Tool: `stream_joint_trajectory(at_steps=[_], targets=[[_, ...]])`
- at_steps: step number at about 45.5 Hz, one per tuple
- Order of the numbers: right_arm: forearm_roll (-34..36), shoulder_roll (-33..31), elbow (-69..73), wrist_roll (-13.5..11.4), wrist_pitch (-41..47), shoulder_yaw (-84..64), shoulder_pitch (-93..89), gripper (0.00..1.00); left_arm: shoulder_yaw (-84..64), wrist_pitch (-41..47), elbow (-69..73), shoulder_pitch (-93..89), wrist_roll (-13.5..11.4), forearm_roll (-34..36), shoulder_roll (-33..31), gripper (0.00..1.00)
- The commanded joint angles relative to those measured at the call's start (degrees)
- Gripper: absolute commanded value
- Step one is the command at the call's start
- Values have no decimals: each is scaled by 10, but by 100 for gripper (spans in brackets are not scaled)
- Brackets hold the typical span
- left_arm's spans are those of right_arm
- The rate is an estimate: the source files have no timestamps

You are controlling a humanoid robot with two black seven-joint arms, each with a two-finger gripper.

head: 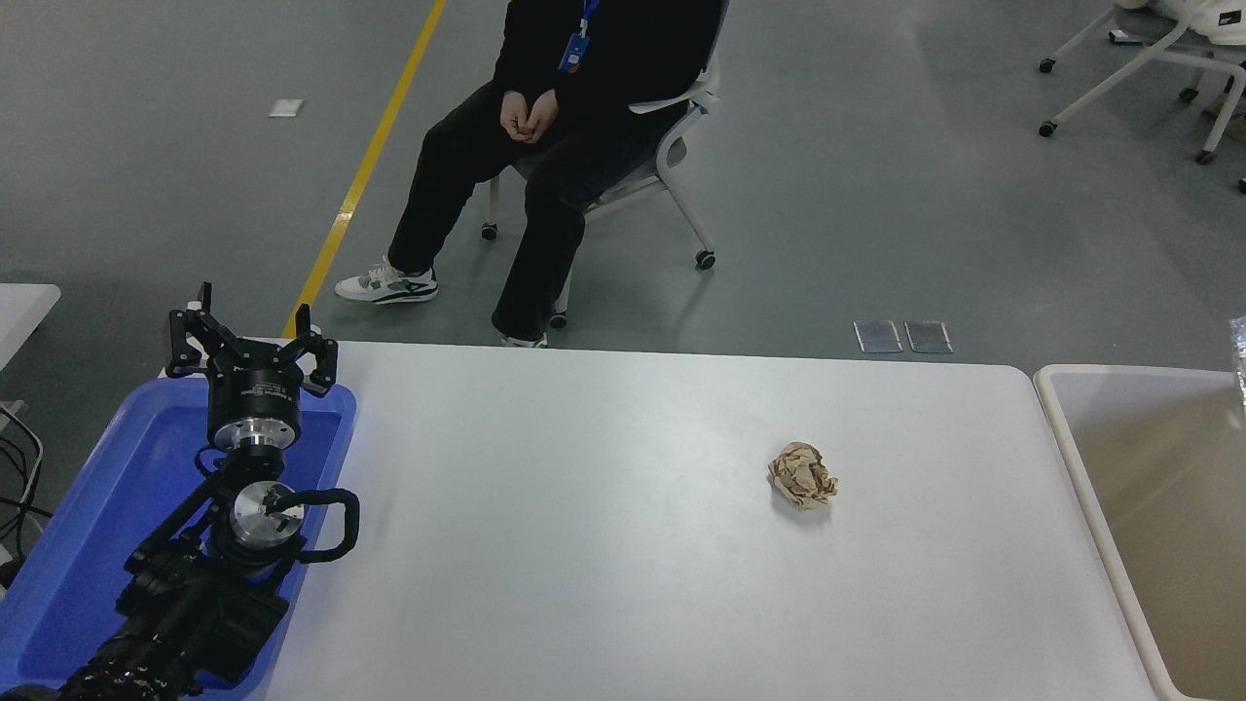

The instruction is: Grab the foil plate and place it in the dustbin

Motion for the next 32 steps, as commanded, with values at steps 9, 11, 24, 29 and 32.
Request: stream_joint_trajectory(at_steps=[9, 11, 24, 29, 32], targets=[[3, 48, -8, 5, -7, 75, -69, 0, 0, 1, 0, 0, -1, 0, 0, 99], [3, 53, -8, 6, -7, 76, -73, 0, 0, 0, 0, 0, -1, 0, 0, 99], [5, 60, -8, 9, -6, 91, -75, 96, 0, 0, 0, 0, 0, 0, 0, 99], [5, 57, -8, 9, 0, 90, -73, 100, 0, 0, 0, 0, 0, 0, 0, 99], [5, 56, -8, 9, 1, 90, -69, 100, 0, 0, 0, 0, 0, 0, 0, 99]])
